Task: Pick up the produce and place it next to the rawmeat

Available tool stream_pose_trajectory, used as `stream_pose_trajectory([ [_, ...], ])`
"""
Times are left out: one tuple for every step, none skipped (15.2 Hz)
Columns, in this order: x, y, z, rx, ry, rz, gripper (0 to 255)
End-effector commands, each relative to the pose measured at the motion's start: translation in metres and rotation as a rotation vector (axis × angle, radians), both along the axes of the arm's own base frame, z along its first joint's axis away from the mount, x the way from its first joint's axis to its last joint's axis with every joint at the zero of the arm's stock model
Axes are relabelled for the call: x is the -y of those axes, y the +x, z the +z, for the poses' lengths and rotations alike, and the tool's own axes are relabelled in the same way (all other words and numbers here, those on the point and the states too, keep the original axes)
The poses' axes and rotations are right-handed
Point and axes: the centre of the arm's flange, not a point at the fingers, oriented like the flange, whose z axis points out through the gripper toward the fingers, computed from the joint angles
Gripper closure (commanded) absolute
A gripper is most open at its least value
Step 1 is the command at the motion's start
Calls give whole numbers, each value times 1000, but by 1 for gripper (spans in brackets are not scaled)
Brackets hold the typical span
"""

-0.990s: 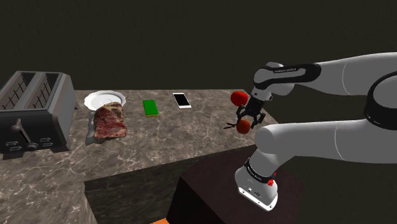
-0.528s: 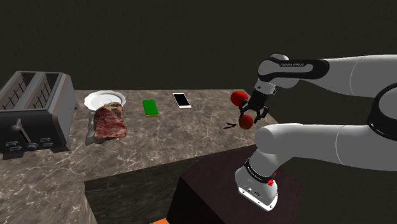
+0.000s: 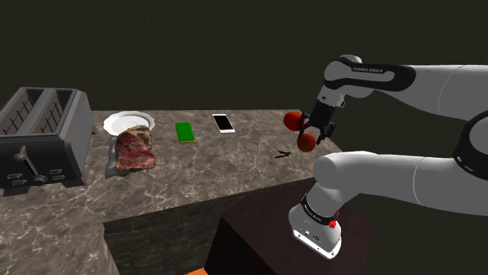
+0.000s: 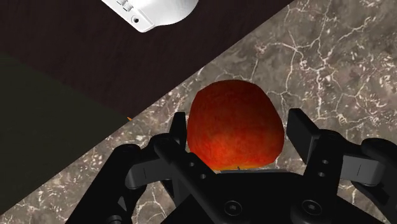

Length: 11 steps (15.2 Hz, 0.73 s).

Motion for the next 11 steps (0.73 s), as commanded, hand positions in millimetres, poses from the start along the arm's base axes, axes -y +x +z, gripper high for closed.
stream_pose_trajectory([
  [0, -1, 11, 0, 0, 0, 255],
  [0, -1, 16, 0, 0, 0, 255],
  [0, -1, 17, 0, 0, 0, 255],
  [-11, 6, 17, 0, 0, 0, 255],
  [-23, 12, 17, 0, 0, 0, 255],
  [-34, 19, 17, 0, 0, 0, 255],
  [-45, 26, 17, 0, 0, 0, 255],
  [-57, 33, 17, 0, 0, 0, 255],
  [-68, 40, 17, 0, 0, 0, 255],
  [-79, 46, 17, 0, 0, 0, 255],
  [-91, 53, 17, 0, 0, 0, 255],
])
